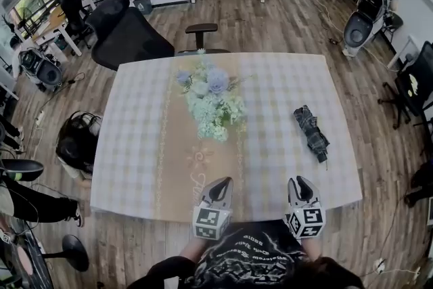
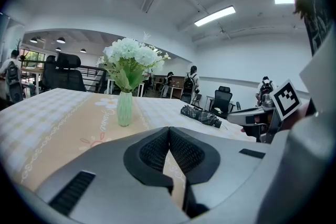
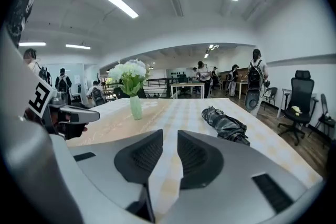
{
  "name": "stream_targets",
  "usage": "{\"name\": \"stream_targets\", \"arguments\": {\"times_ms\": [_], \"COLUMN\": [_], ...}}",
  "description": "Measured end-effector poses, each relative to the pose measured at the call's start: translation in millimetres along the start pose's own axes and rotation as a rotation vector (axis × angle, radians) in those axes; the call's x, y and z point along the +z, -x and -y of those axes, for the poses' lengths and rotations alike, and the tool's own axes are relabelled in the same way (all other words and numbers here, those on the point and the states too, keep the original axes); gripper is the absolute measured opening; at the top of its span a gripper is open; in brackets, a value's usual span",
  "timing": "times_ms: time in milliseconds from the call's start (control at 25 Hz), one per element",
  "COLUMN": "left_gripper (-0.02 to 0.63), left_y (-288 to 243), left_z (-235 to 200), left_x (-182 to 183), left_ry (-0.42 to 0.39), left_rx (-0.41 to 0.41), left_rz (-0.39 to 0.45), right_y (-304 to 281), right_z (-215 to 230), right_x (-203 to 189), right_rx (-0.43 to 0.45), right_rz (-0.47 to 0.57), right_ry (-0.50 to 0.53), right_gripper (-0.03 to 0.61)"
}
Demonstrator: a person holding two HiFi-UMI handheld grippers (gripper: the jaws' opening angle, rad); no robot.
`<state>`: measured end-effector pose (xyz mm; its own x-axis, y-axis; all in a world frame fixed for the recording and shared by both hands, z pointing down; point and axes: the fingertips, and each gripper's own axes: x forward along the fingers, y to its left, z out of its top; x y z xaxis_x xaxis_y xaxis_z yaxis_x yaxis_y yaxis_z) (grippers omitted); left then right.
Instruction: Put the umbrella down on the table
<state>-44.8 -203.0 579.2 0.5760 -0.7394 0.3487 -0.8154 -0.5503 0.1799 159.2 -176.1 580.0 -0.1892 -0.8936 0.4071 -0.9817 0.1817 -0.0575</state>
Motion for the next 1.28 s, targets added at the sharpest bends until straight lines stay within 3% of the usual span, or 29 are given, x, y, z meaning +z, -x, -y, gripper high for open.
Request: {"name": "stream_targets", "arguments": {"times_ms": [240, 400, 600, 1280], "left_gripper": [0.02, 0.02, 0.02, 0.019], "left_y": [-2.3, -0.9, 0.8, -3.4], "left_z": [-1.3, -5.9, -11.4, -10.6], "left_x": [-6.5, -6.0, -7.3, -2.3], "left_ry": [0.009, 0.027, 0.03, 0.025], "left_rx": [-0.03, -0.016, -0.009, -0.034], "left_rz": [-0.037, -0.036, -0.023, -0.016], "right_y": [-7.7, -12.5, -13.5, -23.7], "right_z": [-15.5, -23.3, -15.9, -19.0], "right_x": [-2.2, 0.2, 0.7, 5.9], "right_rx": [0.014, 0.031, -0.011, -0.008], "right_rz": [-0.028, -0.046, -0.05, -0.047], "right_ry": [0.026, 0.087, 0.059, 0.088], "right_gripper": [0.011, 0.008, 0.008, 0.008]}}
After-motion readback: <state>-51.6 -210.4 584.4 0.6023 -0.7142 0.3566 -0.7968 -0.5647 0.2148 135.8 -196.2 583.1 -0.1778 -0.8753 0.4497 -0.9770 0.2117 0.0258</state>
